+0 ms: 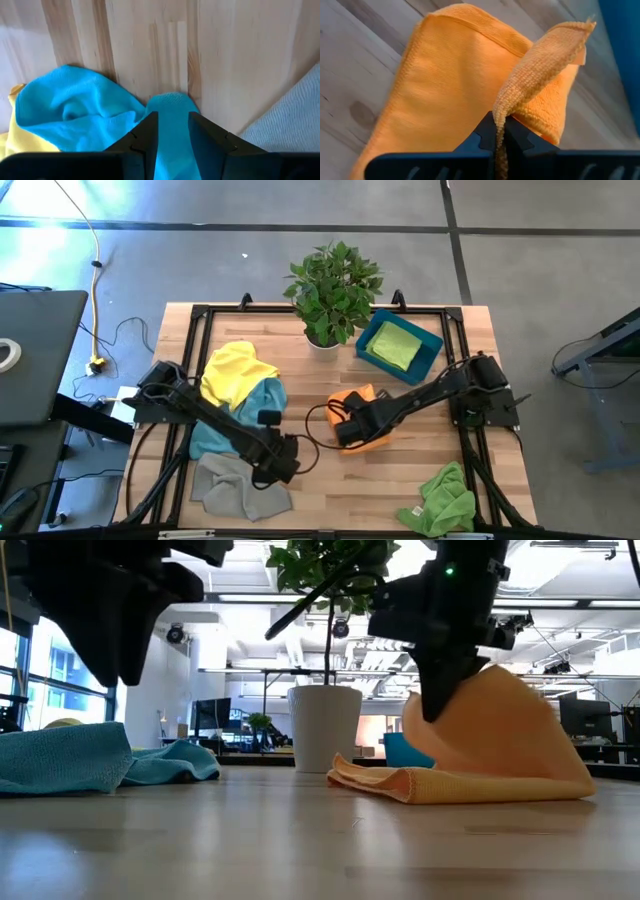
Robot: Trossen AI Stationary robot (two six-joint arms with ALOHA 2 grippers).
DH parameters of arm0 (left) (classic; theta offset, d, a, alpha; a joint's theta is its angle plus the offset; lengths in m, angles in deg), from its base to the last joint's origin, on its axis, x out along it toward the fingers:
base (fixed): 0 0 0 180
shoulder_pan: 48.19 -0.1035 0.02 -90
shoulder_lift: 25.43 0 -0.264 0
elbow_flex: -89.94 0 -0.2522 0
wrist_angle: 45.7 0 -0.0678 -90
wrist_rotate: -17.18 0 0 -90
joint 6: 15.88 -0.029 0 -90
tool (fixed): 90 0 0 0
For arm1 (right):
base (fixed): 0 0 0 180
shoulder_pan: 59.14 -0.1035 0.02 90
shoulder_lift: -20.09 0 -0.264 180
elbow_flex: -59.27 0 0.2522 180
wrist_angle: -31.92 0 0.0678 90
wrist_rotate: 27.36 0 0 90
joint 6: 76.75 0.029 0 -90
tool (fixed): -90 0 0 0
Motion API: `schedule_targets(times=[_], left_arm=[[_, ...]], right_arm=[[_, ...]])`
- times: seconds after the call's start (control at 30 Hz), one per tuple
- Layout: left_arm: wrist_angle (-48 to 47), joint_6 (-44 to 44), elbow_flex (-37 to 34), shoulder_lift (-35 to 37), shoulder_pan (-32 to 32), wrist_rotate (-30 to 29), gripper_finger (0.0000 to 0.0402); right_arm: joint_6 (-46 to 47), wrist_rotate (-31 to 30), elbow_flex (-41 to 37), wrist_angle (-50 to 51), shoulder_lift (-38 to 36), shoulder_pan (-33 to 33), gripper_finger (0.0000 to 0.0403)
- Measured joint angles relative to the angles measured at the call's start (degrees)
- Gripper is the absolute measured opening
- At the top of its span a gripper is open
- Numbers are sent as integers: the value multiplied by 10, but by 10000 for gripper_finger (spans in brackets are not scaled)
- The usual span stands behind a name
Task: Fold microfiber towels
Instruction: Fold the orange towel
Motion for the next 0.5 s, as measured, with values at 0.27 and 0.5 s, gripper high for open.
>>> schedule_targets(times=[0.27, 0.5], left_arm=[[-5, 0, 0, 0, 12, -2, 99], [-5, 5, 0, 0, 18, -10, 99]], right_arm=[[-4, -3, 0, -45, 10, -2, 0], [-4, -10, 0, -66, 10, -2, 9]])
